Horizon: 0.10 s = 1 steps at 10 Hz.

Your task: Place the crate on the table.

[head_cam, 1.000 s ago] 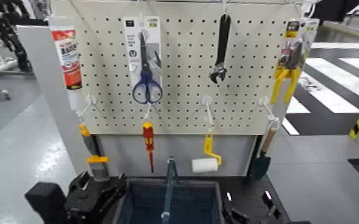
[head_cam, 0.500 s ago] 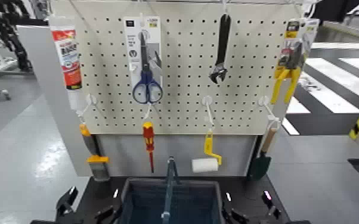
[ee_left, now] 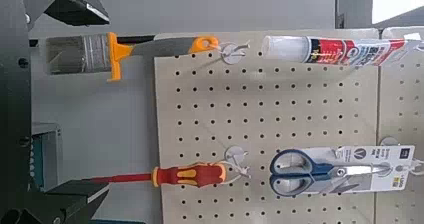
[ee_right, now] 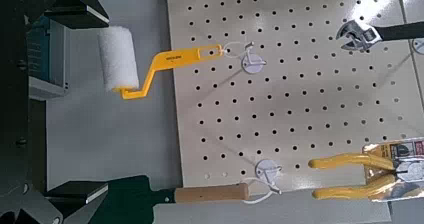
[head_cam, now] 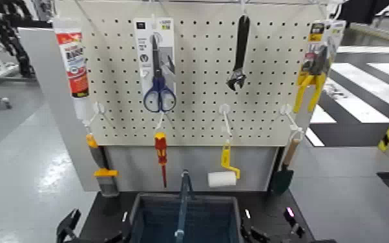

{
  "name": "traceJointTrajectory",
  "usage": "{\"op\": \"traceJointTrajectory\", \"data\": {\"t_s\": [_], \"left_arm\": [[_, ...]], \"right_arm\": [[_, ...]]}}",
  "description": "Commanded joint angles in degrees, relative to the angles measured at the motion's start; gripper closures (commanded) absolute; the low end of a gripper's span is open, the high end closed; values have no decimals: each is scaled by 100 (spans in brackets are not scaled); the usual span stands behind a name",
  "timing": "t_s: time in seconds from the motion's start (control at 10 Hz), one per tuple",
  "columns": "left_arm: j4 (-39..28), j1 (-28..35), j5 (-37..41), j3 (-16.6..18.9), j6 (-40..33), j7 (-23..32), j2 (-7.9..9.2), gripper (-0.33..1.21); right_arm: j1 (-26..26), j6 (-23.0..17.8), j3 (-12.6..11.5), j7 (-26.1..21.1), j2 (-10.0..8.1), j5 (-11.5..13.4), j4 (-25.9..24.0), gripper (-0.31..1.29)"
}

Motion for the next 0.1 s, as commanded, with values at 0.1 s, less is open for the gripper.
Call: {"op": "traceJointTrajectory", "data": {"t_s": [0.1], "left_arm": [[8, 2, 1, -5, -15, 0, 0, 13]], "right_arm": [[1, 9, 0, 0, 9, 70, -17, 15]]}}
